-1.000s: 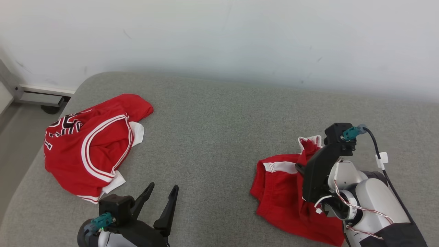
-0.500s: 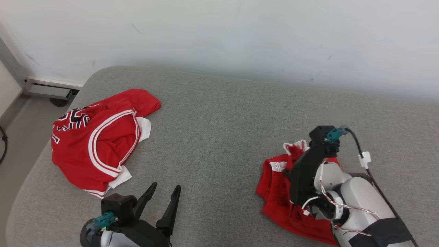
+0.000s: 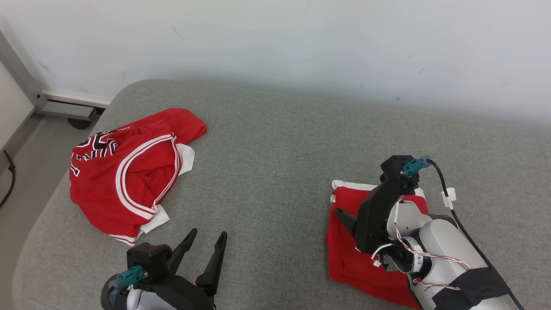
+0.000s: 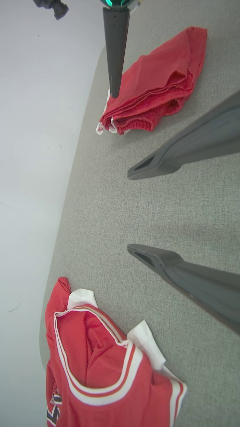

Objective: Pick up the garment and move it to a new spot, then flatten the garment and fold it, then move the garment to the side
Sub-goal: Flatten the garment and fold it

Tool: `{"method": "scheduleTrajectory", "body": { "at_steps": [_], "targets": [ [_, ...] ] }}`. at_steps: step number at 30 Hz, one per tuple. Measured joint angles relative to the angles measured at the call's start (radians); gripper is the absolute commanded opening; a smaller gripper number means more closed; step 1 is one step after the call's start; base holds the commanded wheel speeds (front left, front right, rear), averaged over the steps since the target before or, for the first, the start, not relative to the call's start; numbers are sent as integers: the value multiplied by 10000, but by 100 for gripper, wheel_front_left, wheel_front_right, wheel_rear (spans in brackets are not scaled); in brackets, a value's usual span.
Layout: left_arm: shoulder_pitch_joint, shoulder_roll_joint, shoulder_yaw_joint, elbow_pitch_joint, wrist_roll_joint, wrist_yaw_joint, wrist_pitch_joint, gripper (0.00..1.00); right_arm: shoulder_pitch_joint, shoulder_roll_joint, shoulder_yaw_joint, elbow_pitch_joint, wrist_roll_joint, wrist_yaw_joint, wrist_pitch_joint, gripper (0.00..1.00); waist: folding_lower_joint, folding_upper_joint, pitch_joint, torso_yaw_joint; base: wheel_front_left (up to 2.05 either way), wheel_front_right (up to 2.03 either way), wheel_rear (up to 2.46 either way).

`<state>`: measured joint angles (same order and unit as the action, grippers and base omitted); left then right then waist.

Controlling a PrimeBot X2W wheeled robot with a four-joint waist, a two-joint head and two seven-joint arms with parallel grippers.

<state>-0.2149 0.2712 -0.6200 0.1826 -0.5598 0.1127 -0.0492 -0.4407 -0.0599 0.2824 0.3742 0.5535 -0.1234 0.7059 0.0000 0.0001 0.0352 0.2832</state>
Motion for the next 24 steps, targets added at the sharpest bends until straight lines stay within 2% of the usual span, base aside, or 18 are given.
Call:
{"method": "scheduleTrajectory", "body": {
  "at_steps": [10,18,24],
  "targets": [
    [11,77,167,6,-40,2,-58,100,-319,-40,-491,-408,111,-4,-464,100,0,0,-15,-173,0,0,0],
    [22,127,230,-44,-38,2,-148,100,98,-1515,-1051,-571,-813,-12,-566,100,0,0,-5,-462,0,0,0],
    [11,132,242,-115,-35,8,-173,100,851,-1415,-1822,-167,-813,-12,-828,100,0,0,83,-584,0,0,0]
  ]
}}
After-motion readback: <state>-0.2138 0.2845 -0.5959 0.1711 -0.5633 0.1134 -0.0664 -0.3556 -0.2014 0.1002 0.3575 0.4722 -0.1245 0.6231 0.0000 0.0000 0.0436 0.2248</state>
